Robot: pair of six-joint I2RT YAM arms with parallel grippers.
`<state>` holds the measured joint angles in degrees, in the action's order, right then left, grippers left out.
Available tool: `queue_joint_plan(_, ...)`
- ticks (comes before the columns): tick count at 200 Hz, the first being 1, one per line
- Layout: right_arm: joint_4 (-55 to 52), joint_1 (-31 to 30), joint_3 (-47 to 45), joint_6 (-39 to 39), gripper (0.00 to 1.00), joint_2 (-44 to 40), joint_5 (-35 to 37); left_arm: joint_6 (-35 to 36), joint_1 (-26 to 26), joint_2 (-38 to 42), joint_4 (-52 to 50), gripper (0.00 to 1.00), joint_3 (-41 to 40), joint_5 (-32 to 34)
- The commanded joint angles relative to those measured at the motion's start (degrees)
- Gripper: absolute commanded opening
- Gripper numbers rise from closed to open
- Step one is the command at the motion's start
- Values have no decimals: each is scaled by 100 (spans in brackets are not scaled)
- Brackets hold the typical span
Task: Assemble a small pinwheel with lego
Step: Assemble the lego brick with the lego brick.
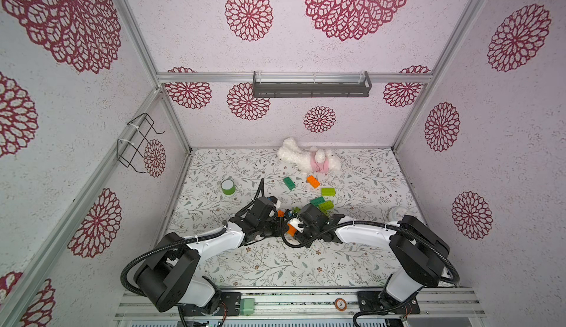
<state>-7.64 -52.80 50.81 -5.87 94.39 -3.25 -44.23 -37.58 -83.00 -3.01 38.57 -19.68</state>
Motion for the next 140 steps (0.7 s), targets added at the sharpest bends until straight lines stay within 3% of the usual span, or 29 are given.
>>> queue_joint_plan(1, -177, 32, 158, 54, 24, 44, -36, -107, -38, -127, 415, 11, 142, 100)
queue_joint_plan(140, -238, 71, 244, 36, 24, 128, -156, -240, -30, -676, 599, 9, 240, 515)
